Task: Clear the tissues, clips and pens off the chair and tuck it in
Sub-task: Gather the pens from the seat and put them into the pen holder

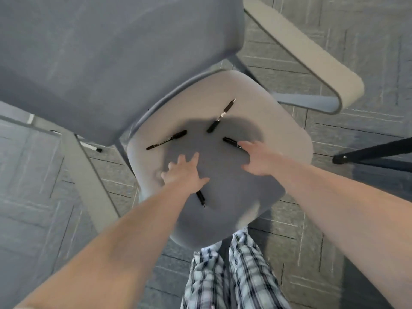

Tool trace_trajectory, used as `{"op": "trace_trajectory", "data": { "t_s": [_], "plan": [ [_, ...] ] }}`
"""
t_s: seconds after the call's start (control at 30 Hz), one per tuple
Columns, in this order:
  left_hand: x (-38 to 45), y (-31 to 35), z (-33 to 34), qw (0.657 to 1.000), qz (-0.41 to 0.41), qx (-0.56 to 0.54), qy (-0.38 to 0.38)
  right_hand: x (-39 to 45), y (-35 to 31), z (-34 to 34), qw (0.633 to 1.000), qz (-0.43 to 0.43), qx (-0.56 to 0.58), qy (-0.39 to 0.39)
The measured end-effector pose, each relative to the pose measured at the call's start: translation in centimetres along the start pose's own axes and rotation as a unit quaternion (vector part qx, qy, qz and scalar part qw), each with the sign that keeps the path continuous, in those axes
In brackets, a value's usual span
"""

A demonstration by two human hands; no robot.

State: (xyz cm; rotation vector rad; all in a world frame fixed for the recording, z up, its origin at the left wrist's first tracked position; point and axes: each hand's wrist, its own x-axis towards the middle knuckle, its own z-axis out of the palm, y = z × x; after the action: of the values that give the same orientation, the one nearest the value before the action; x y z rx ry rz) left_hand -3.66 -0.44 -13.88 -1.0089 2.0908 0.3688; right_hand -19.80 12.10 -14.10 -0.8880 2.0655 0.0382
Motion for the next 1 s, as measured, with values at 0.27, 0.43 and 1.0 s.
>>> {"op": "trace_trajectory", "data": {
  "t_s": [0.27,0.43,1.0],
  "plan": [
    [1.8,-0.5,4.1,0.999,-0.037,-0.006,0.014,3.3,-0.1,2.7,0.99,-0.017,-0.12,0.068],
    [2.5,-0.3,4.5,0.997,0.0,-0.07,0.026,4.4,-1.0,3.3,0.986,-0.027,-0.133,0.098],
    [6.8,-2.0,-1.6,0.982,0.013,-0.056,0.179,8.0,-3.8,-1.6,0.969,-0.1,-0.112,0.196]
  ]
}}
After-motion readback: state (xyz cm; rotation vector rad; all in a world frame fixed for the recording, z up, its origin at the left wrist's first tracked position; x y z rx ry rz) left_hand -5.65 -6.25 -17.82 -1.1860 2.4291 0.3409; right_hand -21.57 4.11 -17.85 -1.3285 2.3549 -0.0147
